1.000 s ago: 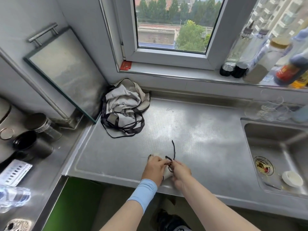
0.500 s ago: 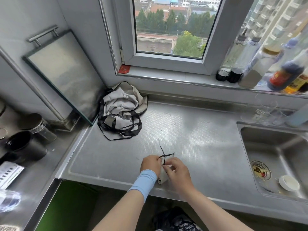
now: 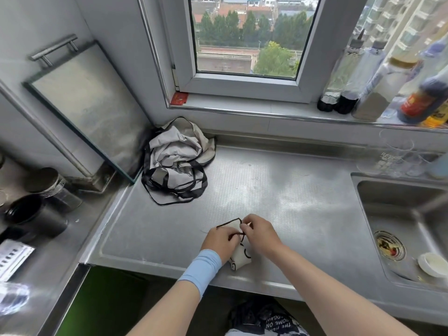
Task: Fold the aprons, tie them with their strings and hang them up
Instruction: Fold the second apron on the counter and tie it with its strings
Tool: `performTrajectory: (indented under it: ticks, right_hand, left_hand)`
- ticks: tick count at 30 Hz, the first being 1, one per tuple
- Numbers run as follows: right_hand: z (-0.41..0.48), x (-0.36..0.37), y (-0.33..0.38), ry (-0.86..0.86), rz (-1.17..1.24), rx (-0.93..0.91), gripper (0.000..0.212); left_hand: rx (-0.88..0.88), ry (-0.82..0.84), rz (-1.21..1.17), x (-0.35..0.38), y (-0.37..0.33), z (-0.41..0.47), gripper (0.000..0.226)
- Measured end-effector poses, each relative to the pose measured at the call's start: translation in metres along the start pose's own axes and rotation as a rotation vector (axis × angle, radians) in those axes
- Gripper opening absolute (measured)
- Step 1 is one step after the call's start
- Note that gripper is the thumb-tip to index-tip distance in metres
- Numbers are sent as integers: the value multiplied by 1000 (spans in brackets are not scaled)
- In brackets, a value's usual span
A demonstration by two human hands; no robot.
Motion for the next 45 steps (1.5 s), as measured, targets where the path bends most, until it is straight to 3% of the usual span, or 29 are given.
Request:
performTrajectory:
  ticks: [6, 13, 17, 21, 25, 29, 33, 38, 45]
  right_hand:
    - [2, -1, -1, 190, 149, 143, 14]
    - [1, -9, 6, 385, 213, 123, 28]
    - [0, -11, 8, 497, 200, 88, 16]
    - [3, -12, 6, 474, 270, 147, 10]
    - [-1, -8, 13, 453, 291, 173, 13]
    - [-1, -6, 17, 403, 284, 199, 12]
    - [-2, -7, 18, 451, 275, 173, 18]
    - [-3, -10, 14, 492, 287, 183, 32]
    - [6, -8, 9, 315, -19, 53, 22]
  left_hand:
    - [15, -40, -131, 1, 5, -9, 41]
    - [54, 85, -112, 0, 7, -1, 17]
    - [-26, 266, -72, -7, 6, 10, 19]
    - [-64, 345, -70, -16, 2, 5, 28]
    - [-69, 202, -133, -21, -2, -10, 39]
    - [-62, 54, -111, -28, 0, -13, 15]
    - [26, 122, 35, -37, -3, -13, 26]
    - [70, 176, 407, -47, -3, -4, 37]
    - [-154, 298, 238, -44, 21, -9, 32]
Point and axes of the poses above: each hand's wrist, its own z-axis towards the middle knuckle, its own x-axis out of the palm, y = z × x, the point moved 4 cm from there along z, towards the middle knuckle, and after that the axes turned 7 degrees about -x, right-handed, at the moved point
